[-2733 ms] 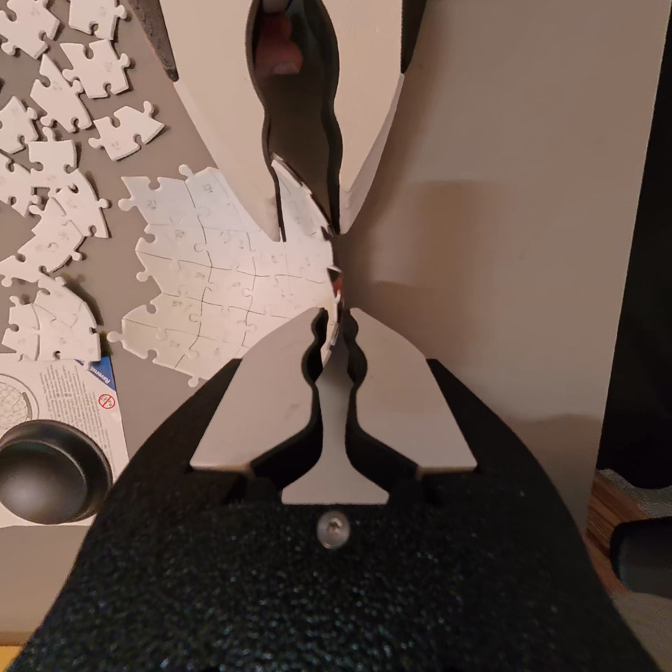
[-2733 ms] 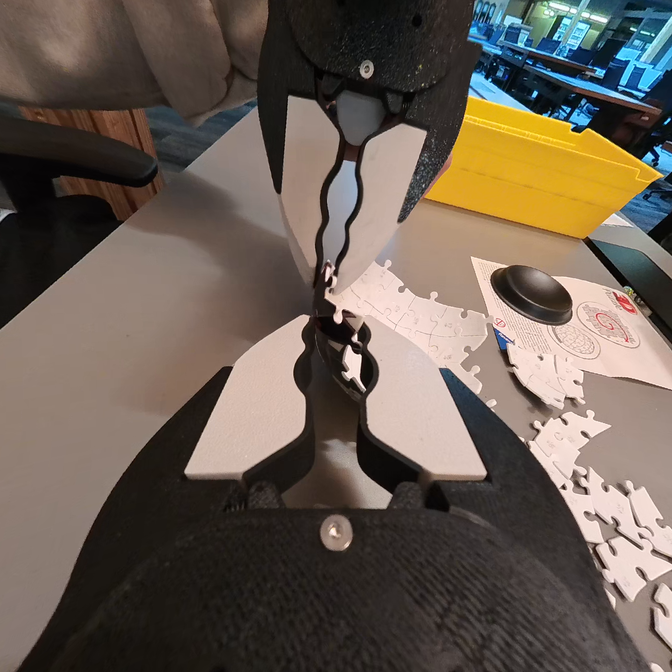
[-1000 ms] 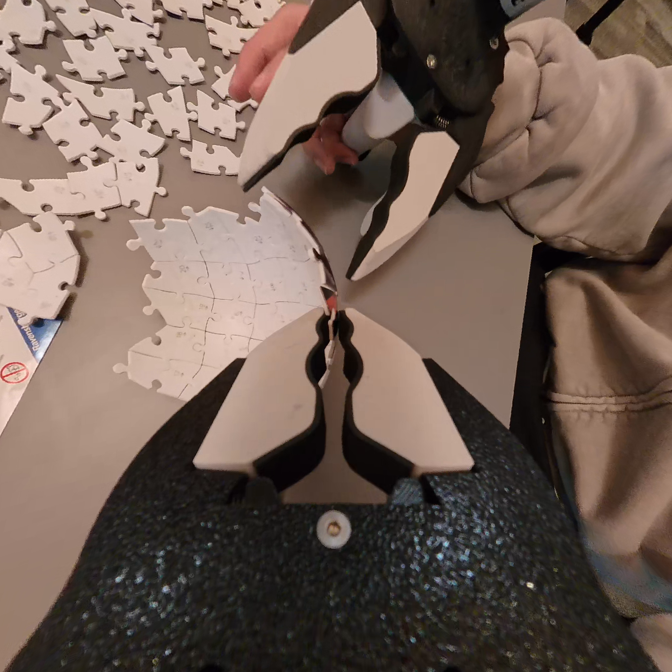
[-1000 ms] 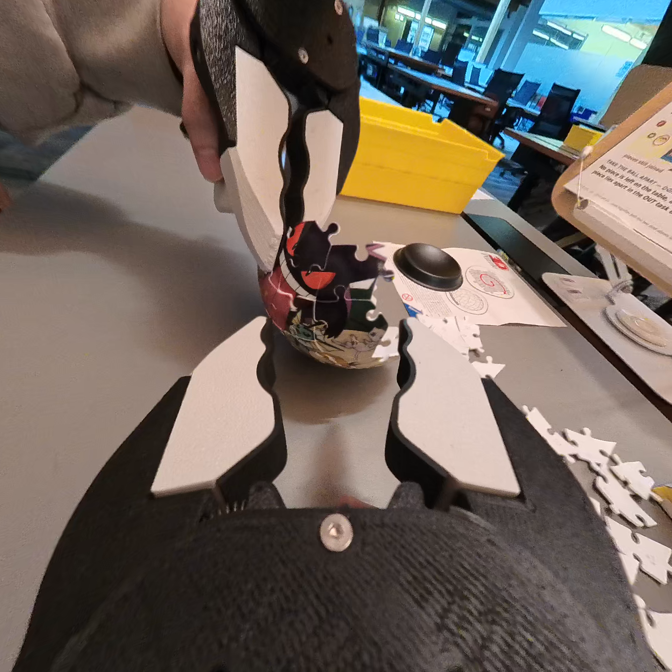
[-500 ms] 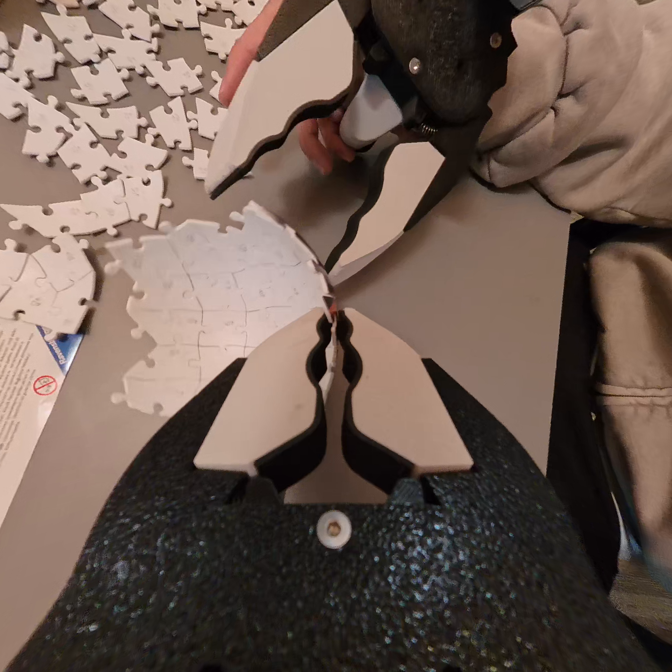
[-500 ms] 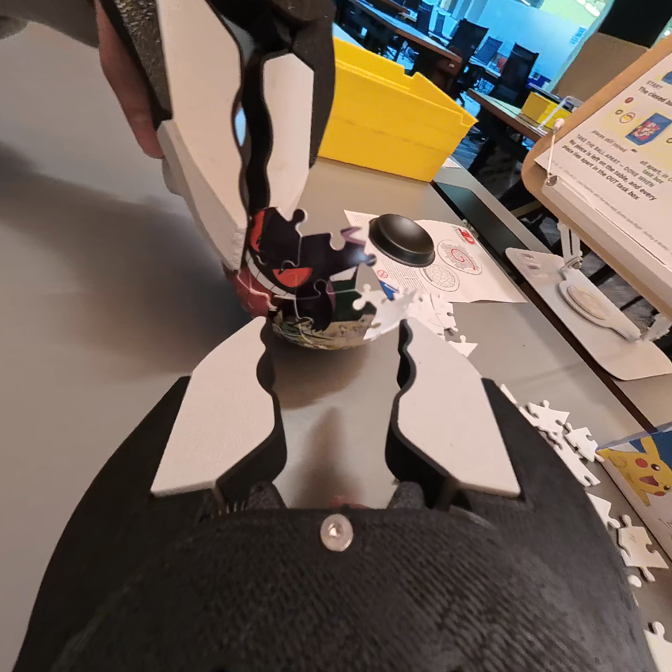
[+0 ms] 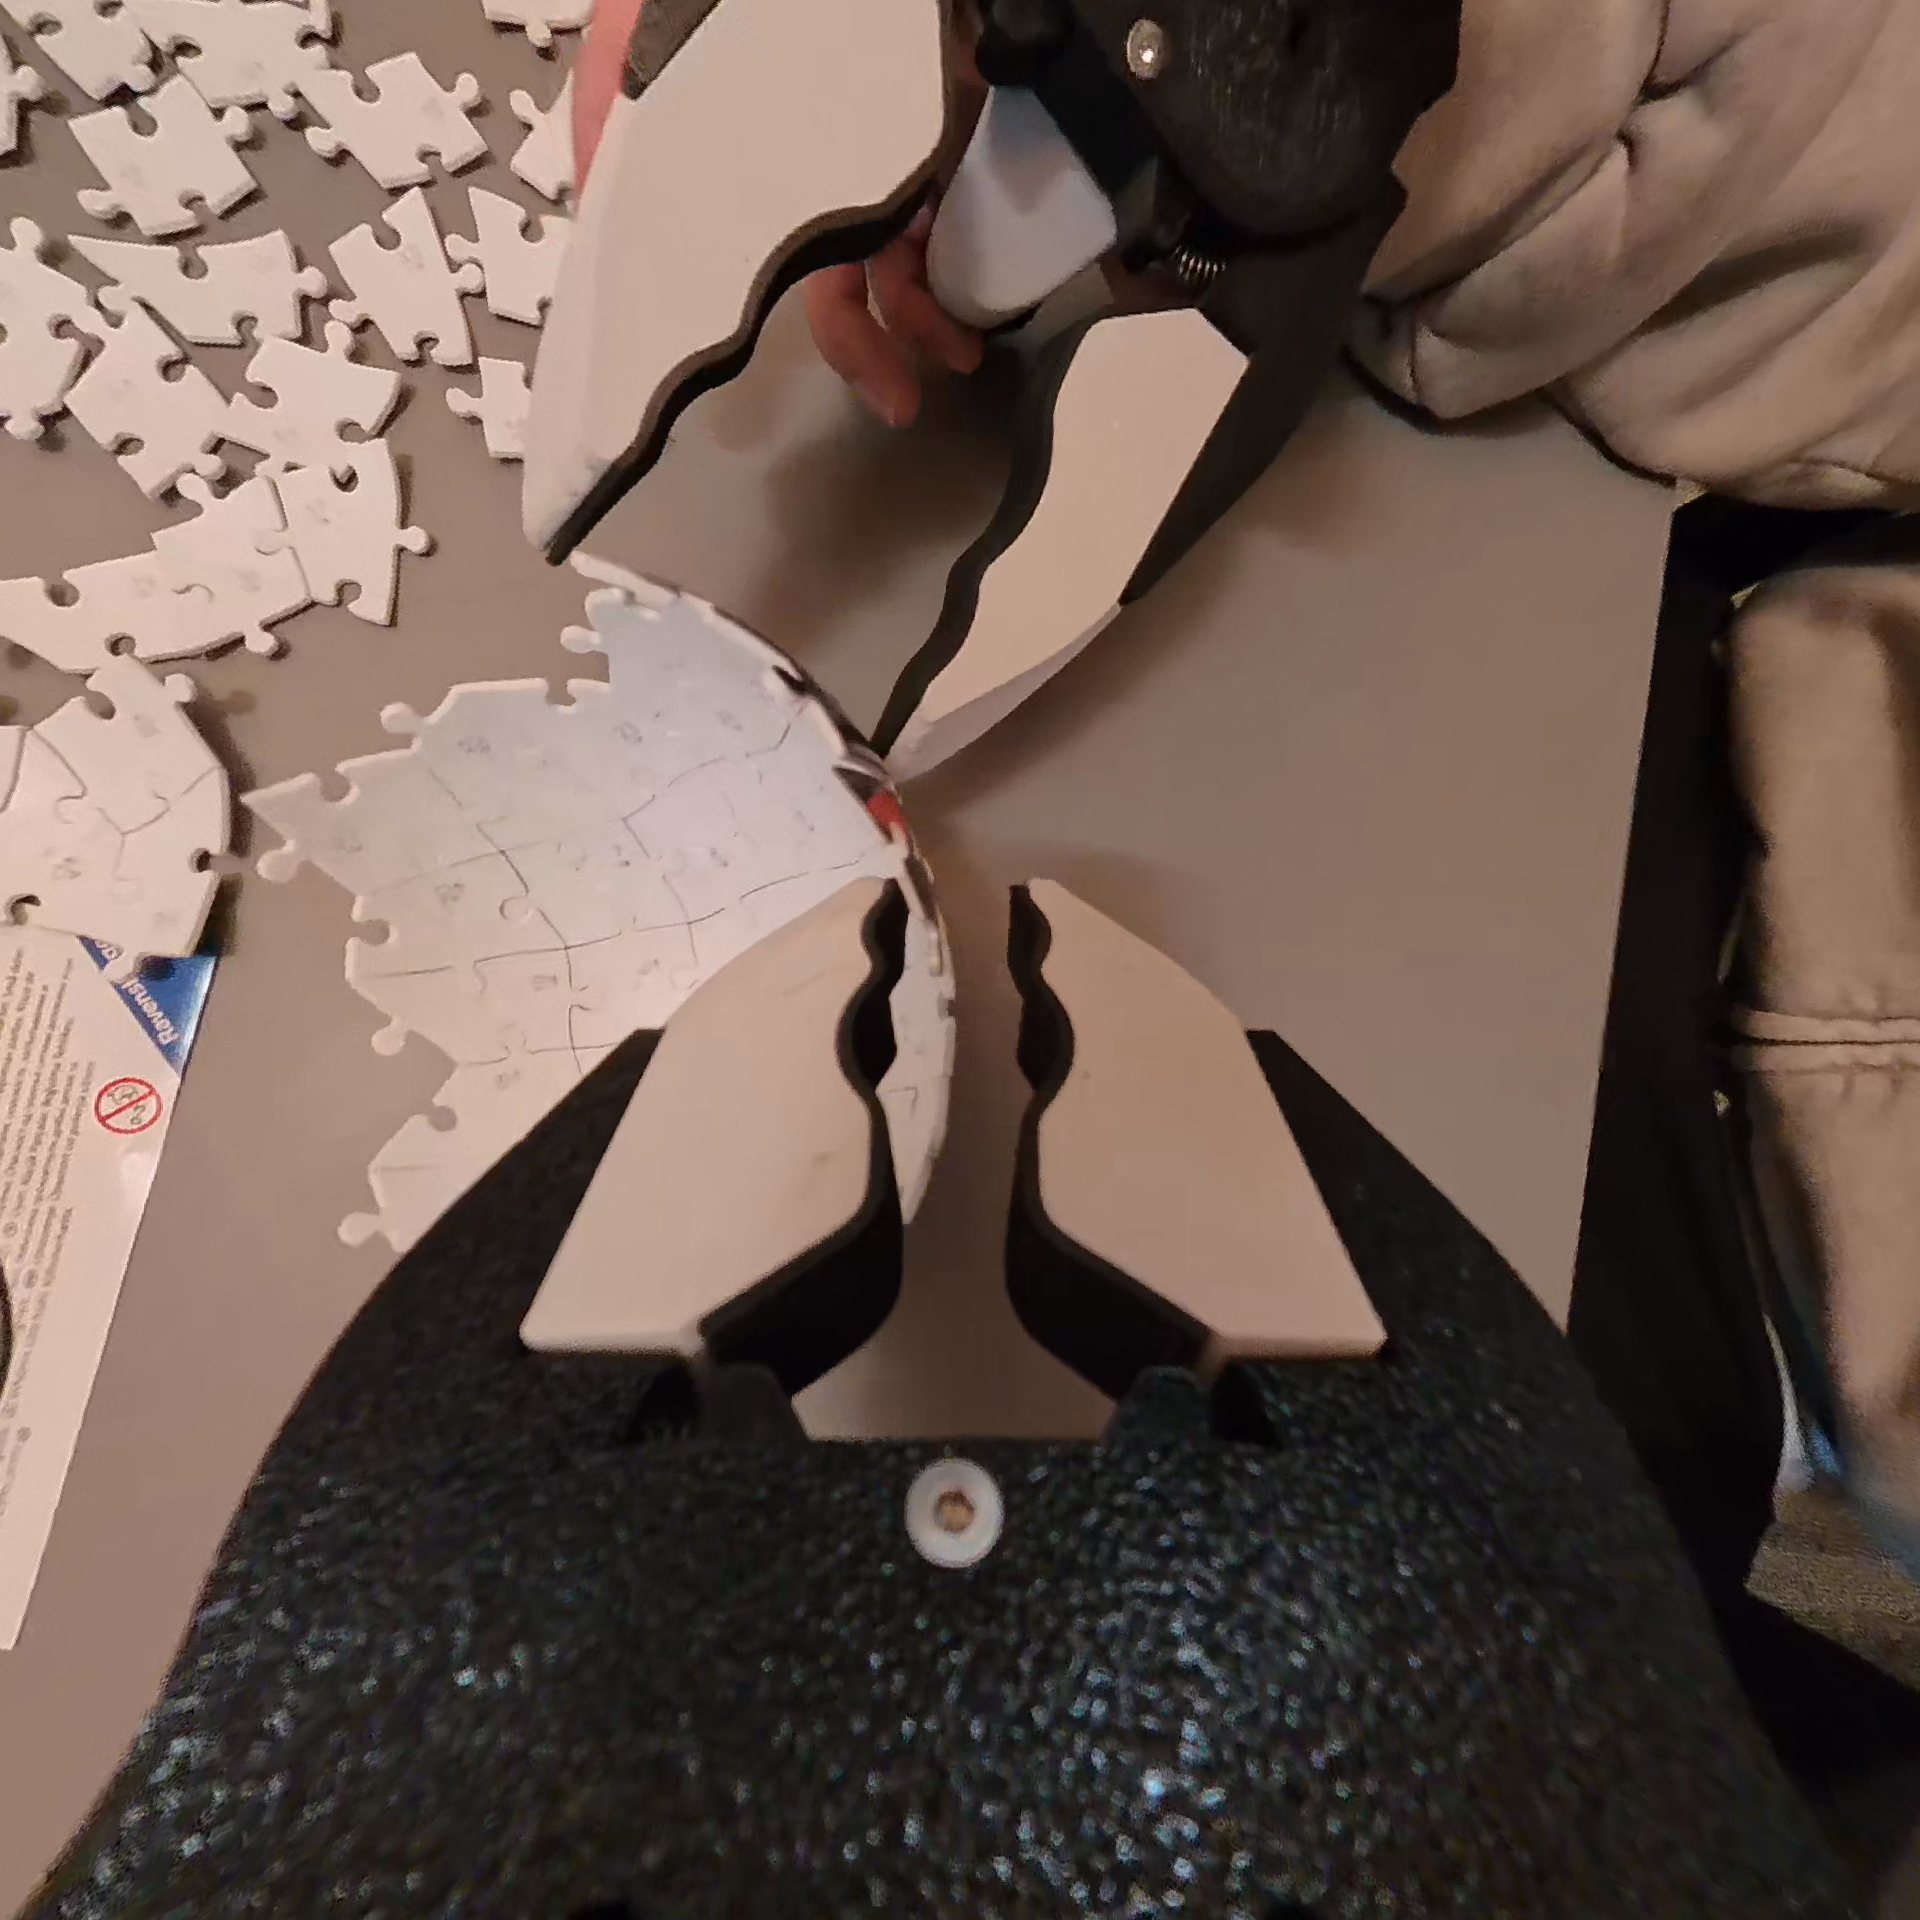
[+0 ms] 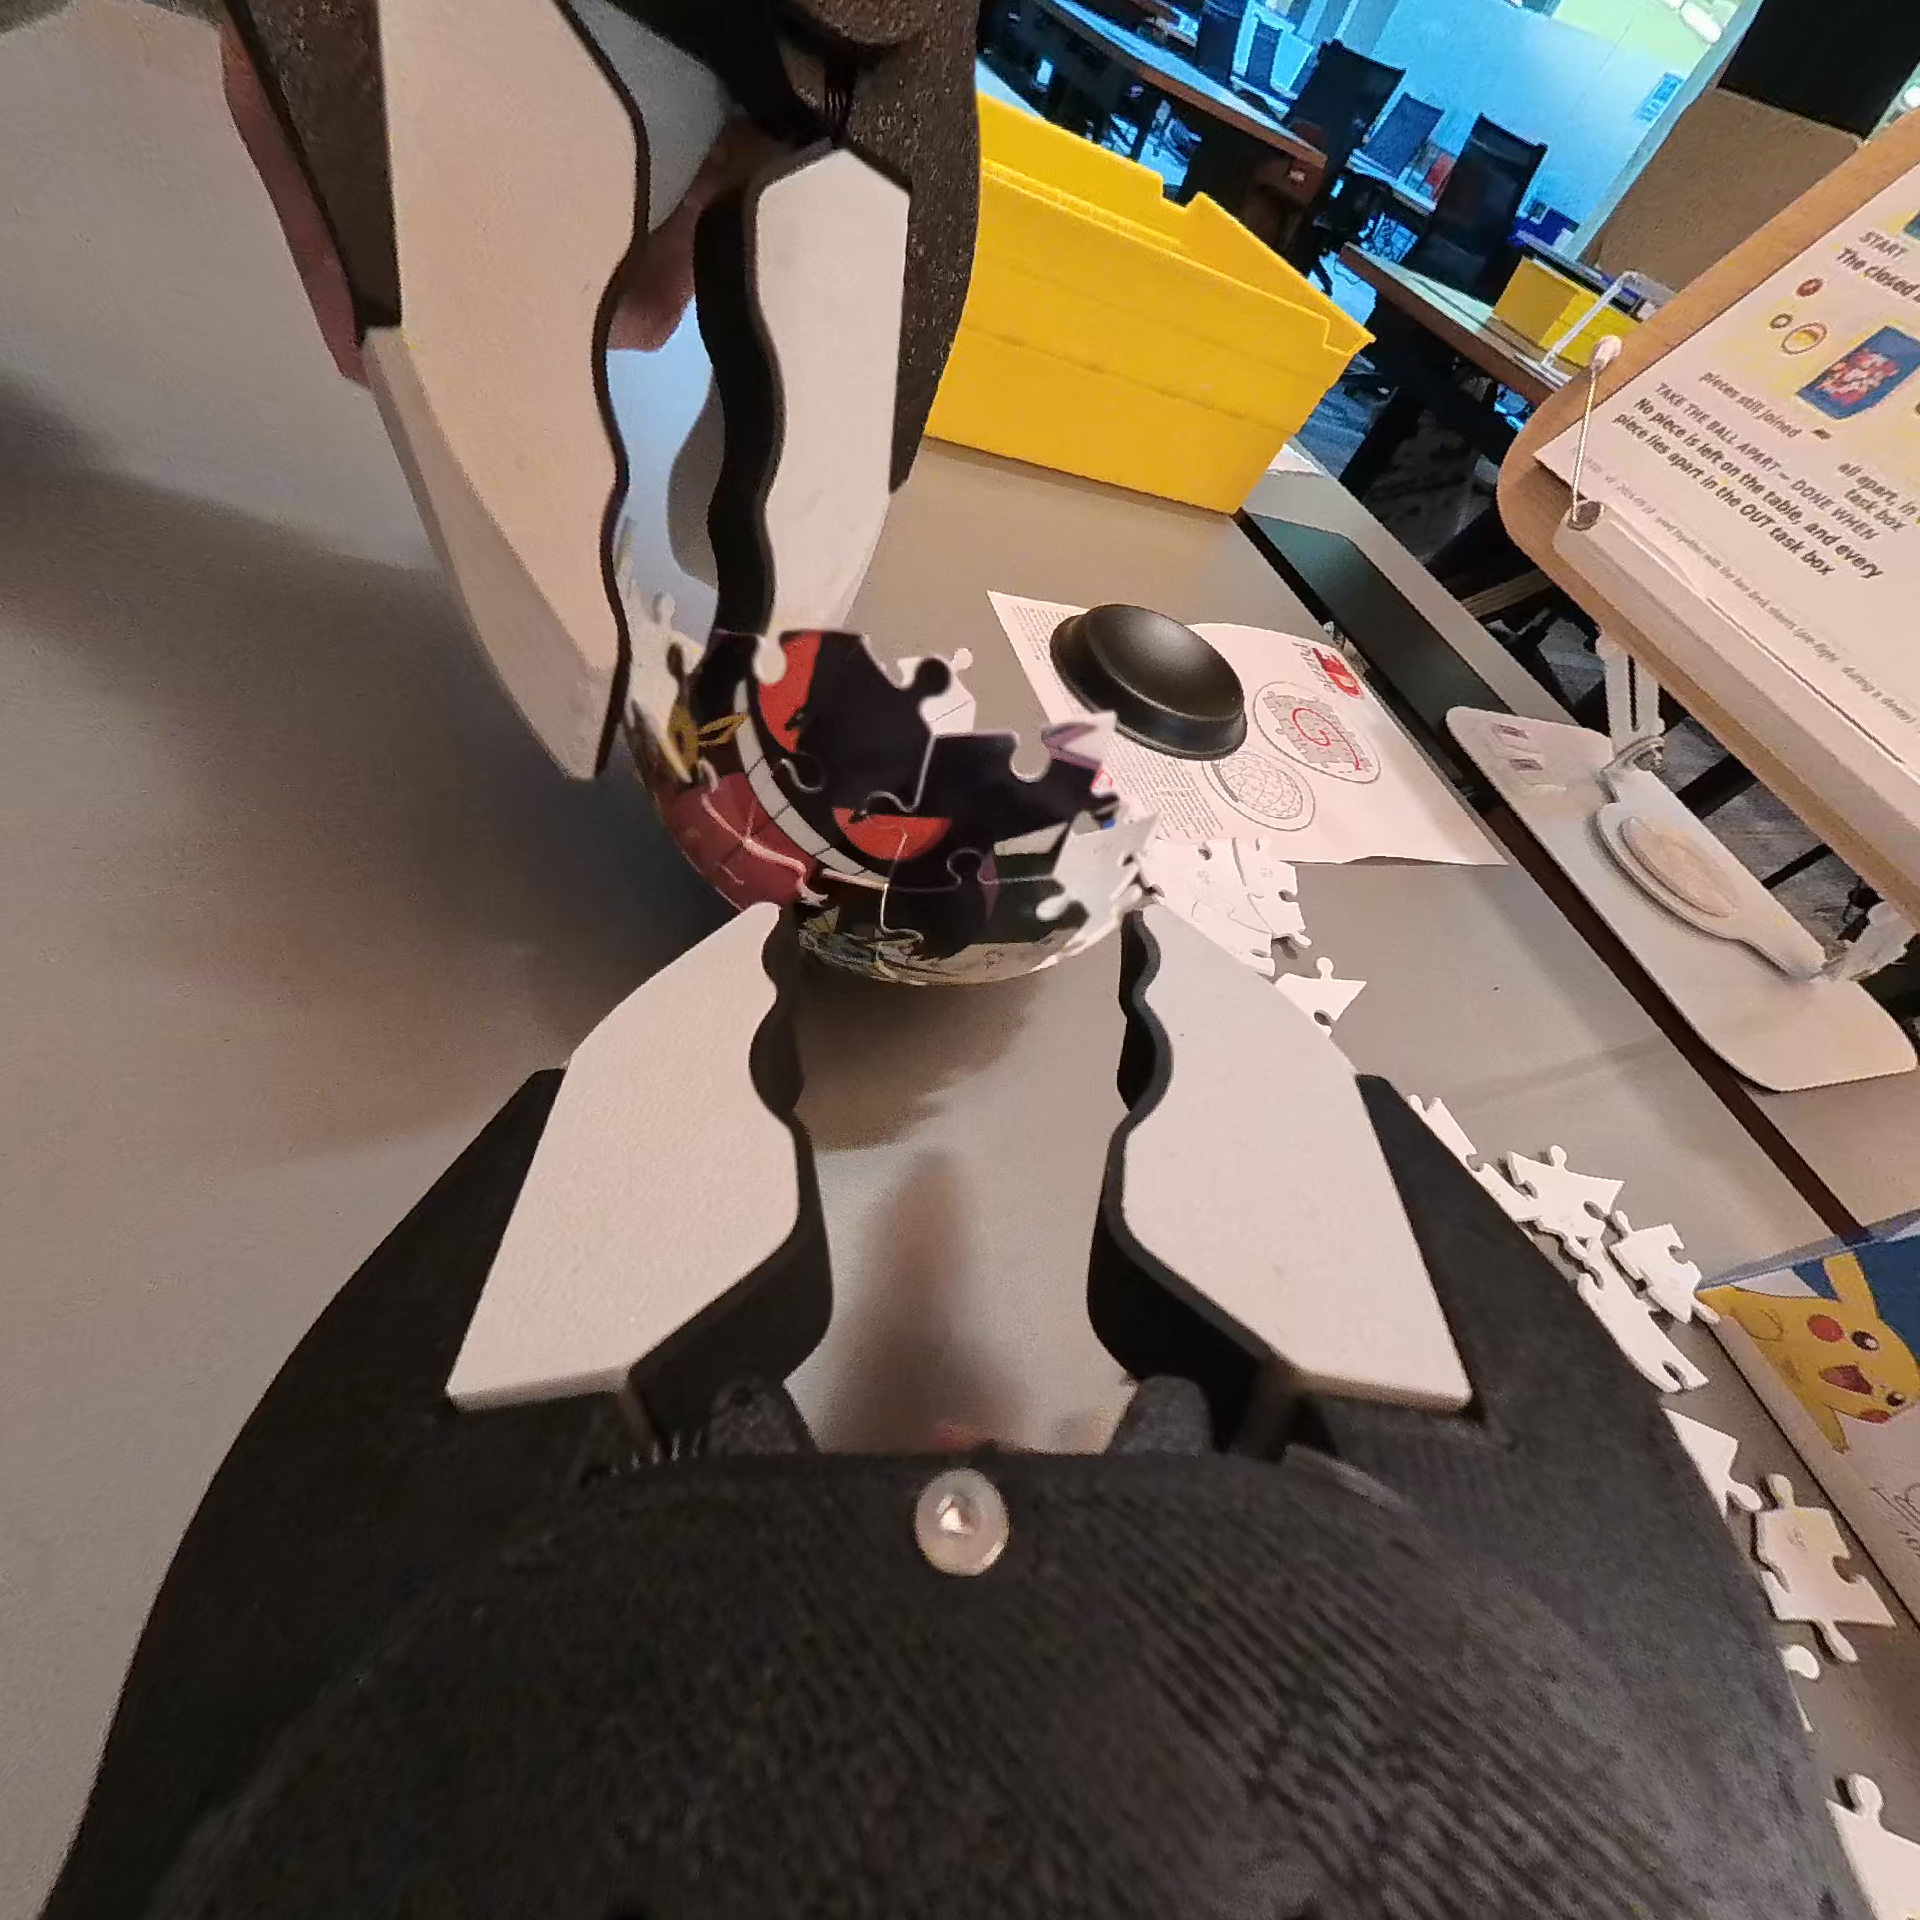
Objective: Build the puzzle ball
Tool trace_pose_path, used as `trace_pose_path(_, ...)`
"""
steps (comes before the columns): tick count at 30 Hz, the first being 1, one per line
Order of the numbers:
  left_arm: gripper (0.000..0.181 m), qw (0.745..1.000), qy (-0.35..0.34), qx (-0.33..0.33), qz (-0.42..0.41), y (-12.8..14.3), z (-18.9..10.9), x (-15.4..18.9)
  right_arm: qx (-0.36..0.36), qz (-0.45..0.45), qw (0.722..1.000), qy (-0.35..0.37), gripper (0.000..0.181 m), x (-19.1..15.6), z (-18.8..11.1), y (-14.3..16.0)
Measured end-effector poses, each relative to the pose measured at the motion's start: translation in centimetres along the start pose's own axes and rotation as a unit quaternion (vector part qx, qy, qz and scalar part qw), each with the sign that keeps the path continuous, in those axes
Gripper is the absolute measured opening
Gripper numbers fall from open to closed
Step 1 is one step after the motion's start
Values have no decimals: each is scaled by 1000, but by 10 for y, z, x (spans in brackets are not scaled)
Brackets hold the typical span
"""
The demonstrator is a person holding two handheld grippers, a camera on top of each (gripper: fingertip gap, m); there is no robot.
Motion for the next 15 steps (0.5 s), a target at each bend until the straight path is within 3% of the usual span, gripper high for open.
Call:
trace_pose_path(4,16,999,18,22,-31,-4,-14,-8,2,3,1000,3,51,1,-1,0)
trace_pose_path(8,0,999,-4,26,-41,-3,-25,-31,1,8,1000,19,47,5,-2,1)
trace_pose_path(11,0,998,-19,4,-56,-3,-20,-46,3,10,1000,20,40,6,-2,1)
trace_pose_path(15,0,999,-17,-11,-45,-8,-1,-41,4,12,1000,12,24,5,-2,1)
Point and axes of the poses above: each gripper's, where its closed fingertips meet, z out along the fingers, y out of its underside, x = y × z across the jaws, the point moved 6 cm from there along -z, back along the fingers, and after that the axes turned 14 degrees about -y, right-handed, at the moved point
